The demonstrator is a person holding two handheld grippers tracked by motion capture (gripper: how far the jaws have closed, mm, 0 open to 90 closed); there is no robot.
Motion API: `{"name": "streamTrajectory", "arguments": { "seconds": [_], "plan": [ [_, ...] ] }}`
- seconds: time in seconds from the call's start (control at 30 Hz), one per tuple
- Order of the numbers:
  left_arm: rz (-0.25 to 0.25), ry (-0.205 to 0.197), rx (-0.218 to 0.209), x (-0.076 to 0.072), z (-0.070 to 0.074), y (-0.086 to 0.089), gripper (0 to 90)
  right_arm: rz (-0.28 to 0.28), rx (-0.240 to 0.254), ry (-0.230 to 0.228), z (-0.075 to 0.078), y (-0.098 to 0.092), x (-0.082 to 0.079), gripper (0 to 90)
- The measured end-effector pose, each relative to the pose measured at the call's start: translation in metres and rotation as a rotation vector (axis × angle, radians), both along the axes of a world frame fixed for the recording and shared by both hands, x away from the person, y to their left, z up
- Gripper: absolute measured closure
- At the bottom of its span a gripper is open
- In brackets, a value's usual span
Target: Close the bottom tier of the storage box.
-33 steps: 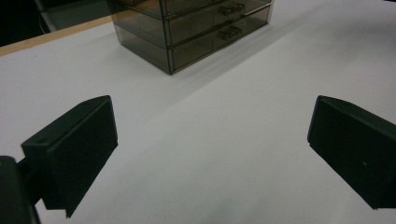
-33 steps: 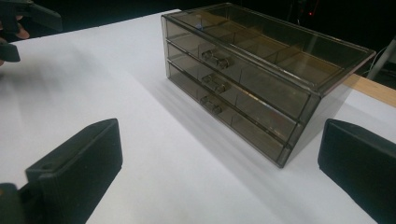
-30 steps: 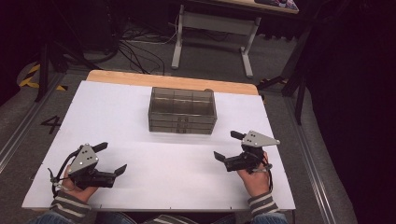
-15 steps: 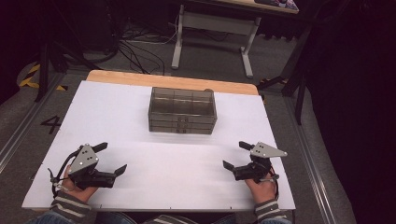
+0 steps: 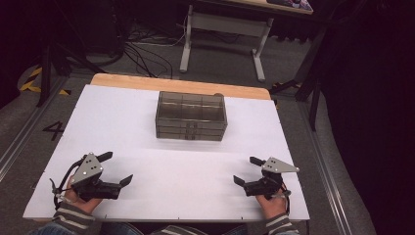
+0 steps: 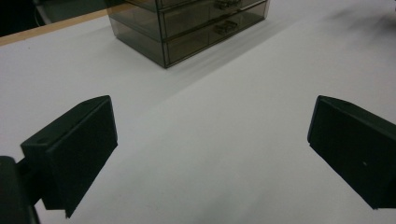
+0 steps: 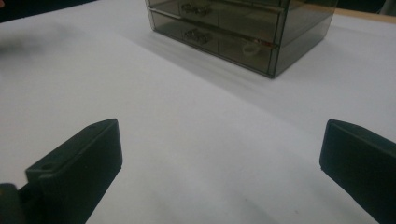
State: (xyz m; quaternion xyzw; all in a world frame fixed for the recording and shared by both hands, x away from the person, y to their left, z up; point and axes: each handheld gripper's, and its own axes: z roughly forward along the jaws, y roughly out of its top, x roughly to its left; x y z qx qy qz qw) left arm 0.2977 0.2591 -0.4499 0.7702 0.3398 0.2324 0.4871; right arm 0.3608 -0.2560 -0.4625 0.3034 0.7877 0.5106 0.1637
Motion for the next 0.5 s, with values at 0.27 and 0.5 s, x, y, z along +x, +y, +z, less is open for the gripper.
{"name": "streamTrajectory", "arguments": {
  "seconds": [0.27,0.5],
  "plan": [
    [-0.005,-0.006,0.021,0.0052,-0.0010,-0.0035,2.2,-0.003,-0.011,-0.030,0.0039,-0.0001,-0.0008,0.2],
    [0.000,-0.008,0.019,0.0061,-0.0013,-0.0029,2.2,0.004,-0.026,-0.042,0.0055,0.0010,-0.0022,0.2]
  ]
}}
